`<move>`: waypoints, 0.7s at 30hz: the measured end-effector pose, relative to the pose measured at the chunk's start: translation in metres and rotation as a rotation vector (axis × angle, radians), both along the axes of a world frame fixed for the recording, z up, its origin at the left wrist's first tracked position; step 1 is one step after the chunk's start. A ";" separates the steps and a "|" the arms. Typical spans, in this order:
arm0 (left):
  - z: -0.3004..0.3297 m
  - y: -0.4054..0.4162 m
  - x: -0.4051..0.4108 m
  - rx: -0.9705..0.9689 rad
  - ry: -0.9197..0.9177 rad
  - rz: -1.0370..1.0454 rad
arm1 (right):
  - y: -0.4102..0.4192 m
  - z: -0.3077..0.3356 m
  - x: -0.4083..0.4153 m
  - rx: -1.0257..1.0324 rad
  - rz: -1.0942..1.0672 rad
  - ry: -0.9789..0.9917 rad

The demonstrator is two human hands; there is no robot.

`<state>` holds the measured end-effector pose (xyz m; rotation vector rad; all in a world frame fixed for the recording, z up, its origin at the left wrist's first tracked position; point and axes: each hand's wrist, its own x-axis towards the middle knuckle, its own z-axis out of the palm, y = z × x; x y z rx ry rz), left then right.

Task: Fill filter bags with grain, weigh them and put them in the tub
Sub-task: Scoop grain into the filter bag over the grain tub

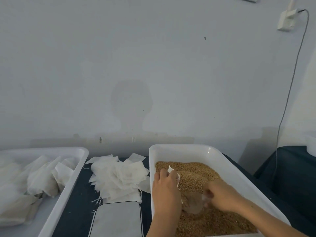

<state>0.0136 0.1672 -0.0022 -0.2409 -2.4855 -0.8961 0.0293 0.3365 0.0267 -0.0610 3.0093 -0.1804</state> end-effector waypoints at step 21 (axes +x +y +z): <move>0.024 -0.011 -0.006 -0.229 0.182 -0.140 | 0.060 0.042 0.047 -0.088 -0.142 0.090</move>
